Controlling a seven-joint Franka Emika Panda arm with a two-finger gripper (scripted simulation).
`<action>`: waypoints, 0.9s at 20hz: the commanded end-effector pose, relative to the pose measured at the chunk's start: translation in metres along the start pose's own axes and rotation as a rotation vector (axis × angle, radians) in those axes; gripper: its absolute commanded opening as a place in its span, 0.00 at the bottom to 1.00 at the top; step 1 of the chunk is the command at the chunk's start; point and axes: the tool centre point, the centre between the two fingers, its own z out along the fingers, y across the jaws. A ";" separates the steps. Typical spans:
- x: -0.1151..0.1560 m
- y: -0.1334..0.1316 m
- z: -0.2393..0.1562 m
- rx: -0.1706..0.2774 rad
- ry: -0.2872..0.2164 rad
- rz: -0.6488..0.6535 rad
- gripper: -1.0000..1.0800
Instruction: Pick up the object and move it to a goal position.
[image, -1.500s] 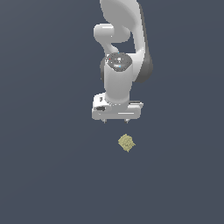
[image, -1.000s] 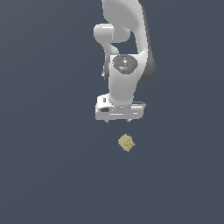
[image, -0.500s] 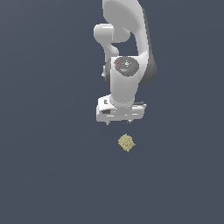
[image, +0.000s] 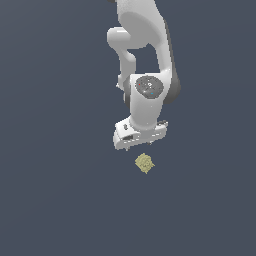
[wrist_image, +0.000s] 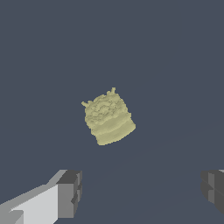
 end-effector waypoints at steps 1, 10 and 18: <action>0.006 -0.004 0.008 0.001 0.002 -0.072 0.96; 0.028 -0.017 0.038 0.010 0.015 -0.320 0.96; 0.037 -0.024 0.052 0.016 0.024 -0.434 0.96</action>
